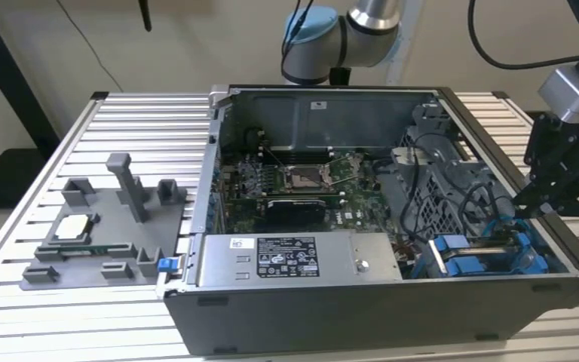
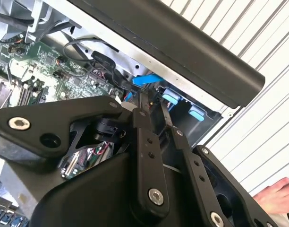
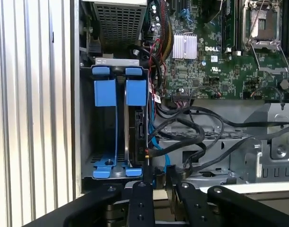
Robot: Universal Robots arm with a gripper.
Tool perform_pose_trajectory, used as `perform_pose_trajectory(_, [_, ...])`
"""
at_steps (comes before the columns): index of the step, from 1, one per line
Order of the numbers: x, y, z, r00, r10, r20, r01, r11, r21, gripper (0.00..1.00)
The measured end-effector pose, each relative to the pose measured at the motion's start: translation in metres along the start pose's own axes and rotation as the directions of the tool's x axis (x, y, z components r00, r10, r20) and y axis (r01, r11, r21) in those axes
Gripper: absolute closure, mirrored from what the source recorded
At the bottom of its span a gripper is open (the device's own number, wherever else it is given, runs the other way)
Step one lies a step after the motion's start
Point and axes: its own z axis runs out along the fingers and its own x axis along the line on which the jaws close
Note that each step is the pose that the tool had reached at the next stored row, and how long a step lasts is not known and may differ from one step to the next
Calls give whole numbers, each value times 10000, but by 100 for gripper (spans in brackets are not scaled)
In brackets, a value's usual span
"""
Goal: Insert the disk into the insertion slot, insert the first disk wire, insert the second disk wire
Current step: 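Insert the second disk wire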
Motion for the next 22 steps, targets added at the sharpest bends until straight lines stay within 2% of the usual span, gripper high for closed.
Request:
perform_pose_trajectory(6, [0, -40, 10, 10000, 4, 2, -4, 10000, -30, 0])
perform_pose_trajectory(12, [7, -54, 62, 10000, 20, -3, -20, 9999, -136, 0])
perform_pose_trajectory(14, [9, -54, 73, 10000, 22, 40, -21, 9999, -158, 0])
perform_pose_trajectory(16, [9, -55, 80, 9999, 19, 163, -16, 9999, -165, 0])
perform_pose_trajectory(17, [9, -55, 81, 9997, 14, 257, -10, 9999, -168, 100])
perform_pose_trajectory(19, [10, -55, 82, 9991, 10, 424, -2, 9999, -173, 100])
perform_pose_trajectory(22, [10, -54, 84, 9985, 6, 555, 4, 9998, -177, 100])
